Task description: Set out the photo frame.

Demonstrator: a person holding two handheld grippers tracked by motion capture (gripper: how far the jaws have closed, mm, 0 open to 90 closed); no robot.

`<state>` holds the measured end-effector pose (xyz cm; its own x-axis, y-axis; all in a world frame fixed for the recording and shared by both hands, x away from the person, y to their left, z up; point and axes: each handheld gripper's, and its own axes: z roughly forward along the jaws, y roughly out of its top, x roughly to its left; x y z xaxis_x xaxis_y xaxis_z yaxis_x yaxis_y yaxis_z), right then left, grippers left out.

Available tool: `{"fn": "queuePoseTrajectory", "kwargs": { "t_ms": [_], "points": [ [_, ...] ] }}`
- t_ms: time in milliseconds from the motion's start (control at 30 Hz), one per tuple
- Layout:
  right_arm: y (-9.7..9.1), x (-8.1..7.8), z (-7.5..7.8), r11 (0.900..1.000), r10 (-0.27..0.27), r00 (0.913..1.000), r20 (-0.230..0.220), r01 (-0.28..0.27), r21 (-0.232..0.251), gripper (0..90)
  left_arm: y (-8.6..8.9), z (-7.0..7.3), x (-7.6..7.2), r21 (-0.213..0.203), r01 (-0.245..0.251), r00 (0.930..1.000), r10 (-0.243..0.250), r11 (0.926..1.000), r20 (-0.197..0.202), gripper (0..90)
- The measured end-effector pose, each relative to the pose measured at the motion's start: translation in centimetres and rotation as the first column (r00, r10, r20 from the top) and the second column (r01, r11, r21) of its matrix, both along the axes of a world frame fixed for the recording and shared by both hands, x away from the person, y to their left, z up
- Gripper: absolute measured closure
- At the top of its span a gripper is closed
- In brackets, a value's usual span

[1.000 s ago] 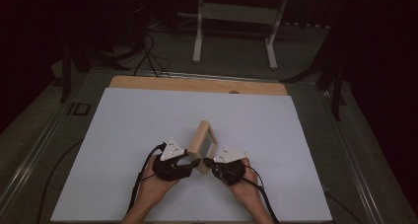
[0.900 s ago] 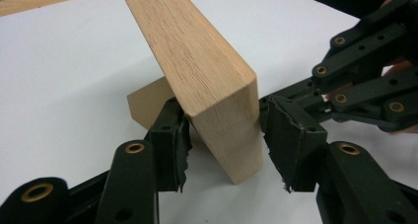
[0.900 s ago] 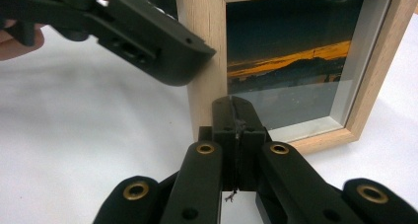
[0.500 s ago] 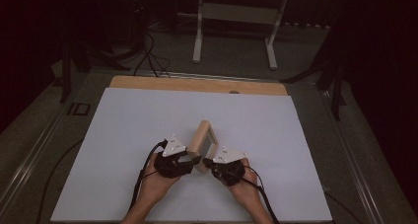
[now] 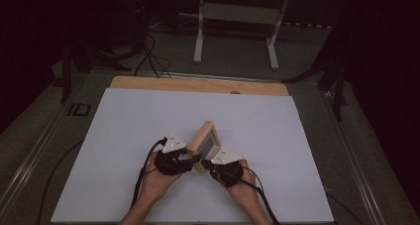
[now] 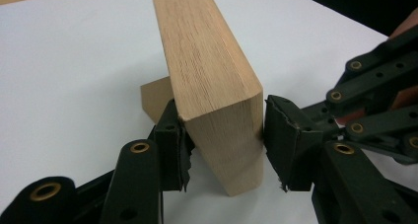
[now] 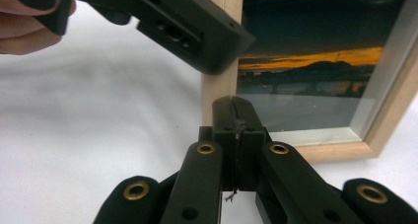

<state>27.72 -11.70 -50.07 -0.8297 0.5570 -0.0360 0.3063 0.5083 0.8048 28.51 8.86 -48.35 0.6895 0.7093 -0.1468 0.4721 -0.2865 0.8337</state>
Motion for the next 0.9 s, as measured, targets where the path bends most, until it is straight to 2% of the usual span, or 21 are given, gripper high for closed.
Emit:
{"fn": "queuePoseTrajectory", "kwargs": {
  "t_ms": [200, 300, 433, 567, 900],
  "points": [
    [0.8, -0.2, -0.2, 0.9994, 0.034, 0.9994, -0.005, -0.034, -0.005, 90.0, -0.1, 0.1, 0.4, 0.003, -0.001, 1.0, 0.001, 1.0, 0.001, 54.9],
    [1.9, -0.4, -0.7, 0.998, 0.052, 0.9987, 0.004, -0.051, -0.037, 90.0, -0.3, 0.2, 0.4, 0.014, 0.013, 0.9999, -0.013, 0.9998, 0.008, 55.7],
    [2.3, -0.5, -0.7, 0.9969, 0.063, 0.998, 0.007, -0.063, -0.046, 89.9, -0.1, 0.1, 0.5, 0.004, 0.016, 0.9999, -0.016, 0.9999, 0.002, 56.0],
    [1.2, -0.4, 0.1, 0.9984, 0.046, 0.9987, 0.021, -0.045, -0.032, 89.2, 0.1, 0.1, 0.8, -0.004, 0.021, 0.9998, -0.021, 0.9998, -0.006, 55.9],
    [-1.9, 0.9, 1.8, 0.9983, -0.055, 0.9973, 0.049, 0.053, 0.025, 84.9, 0.3, 0.1, 1.5, 0.008, 0.055, 0.9984, -0.055, 0.9984, 0.005, 55.9]
  ]
}}
